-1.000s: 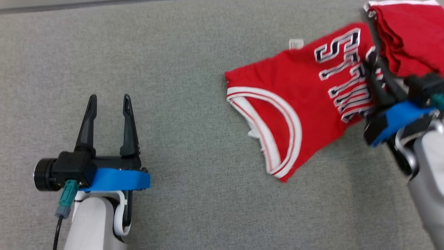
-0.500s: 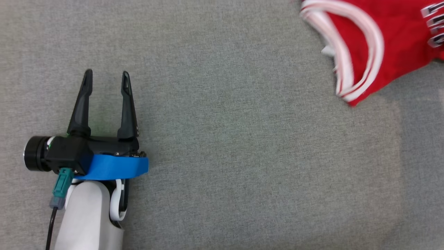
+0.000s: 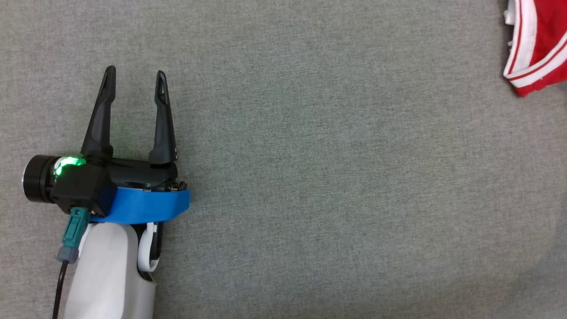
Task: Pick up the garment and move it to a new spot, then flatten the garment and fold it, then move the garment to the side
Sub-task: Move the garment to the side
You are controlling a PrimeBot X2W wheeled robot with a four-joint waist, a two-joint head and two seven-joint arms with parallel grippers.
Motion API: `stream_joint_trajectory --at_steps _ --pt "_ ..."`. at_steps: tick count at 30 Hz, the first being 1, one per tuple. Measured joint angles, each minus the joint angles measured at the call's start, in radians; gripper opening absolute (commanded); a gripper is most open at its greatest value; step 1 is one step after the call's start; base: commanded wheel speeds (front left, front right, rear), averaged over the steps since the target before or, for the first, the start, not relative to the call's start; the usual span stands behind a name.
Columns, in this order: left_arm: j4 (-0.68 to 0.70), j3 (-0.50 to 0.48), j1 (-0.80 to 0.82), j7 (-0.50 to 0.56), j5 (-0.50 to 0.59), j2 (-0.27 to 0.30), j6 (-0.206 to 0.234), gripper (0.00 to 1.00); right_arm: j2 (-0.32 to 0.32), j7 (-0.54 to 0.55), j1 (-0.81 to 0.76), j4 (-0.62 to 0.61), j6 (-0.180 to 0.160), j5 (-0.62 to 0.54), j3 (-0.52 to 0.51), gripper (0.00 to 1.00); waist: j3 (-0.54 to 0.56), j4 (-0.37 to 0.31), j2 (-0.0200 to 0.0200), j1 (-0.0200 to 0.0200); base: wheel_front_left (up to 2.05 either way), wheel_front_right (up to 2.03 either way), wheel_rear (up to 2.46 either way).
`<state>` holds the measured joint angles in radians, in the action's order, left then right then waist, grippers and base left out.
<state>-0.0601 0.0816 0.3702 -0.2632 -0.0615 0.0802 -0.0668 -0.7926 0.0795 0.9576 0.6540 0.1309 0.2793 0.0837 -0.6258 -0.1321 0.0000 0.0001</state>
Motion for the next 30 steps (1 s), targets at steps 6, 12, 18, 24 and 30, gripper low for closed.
stream_joint_trajectory --at_steps 6,12,18,24,30 --pt "0.003 0.003 0.008 0.000 0.000 -0.002 0.005 1.00 0.034 0.004 0.057 0.115 0.000 -0.049 -0.013 1.00 -0.011 0.017 0.0000 0.0000 0.00 0.00 0.00" --pt "0.001 -0.005 0.003 0.000 -0.008 0.000 0.013 1.00 0.068 -0.069 0.089 0.173 0.000 -0.098 -0.037 1.00 0.007 0.030 0.0000 0.0000 0.00 0.00 0.00" --pt "-0.010 -0.018 -0.029 0.000 -0.022 -0.003 0.023 1.00 0.133 -0.172 0.090 0.170 0.000 -0.120 -0.042 1.00 0.078 0.043 0.0000 -0.0001 0.00 0.00 0.00" --pt "-0.020 -0.036 -0.080 0.000 -0.041 -0.010 0.034 1.00 0.216 -0.265 0.059 0.115 0.000 -0.114 -0.030 1.00 0.173 0.060 0.0000 -0.0002 0.00 0.00 0.00" --pt "-0.030 -0.054 -0.150 0.000 -0.053 -0.015 0.044 1.00 0.310 -0.310 -0.032 0.041 0.000 -0.086 0.020 1.00 0.268 0.082 0.0000 -0.0003 0.00 0.00 0.00"
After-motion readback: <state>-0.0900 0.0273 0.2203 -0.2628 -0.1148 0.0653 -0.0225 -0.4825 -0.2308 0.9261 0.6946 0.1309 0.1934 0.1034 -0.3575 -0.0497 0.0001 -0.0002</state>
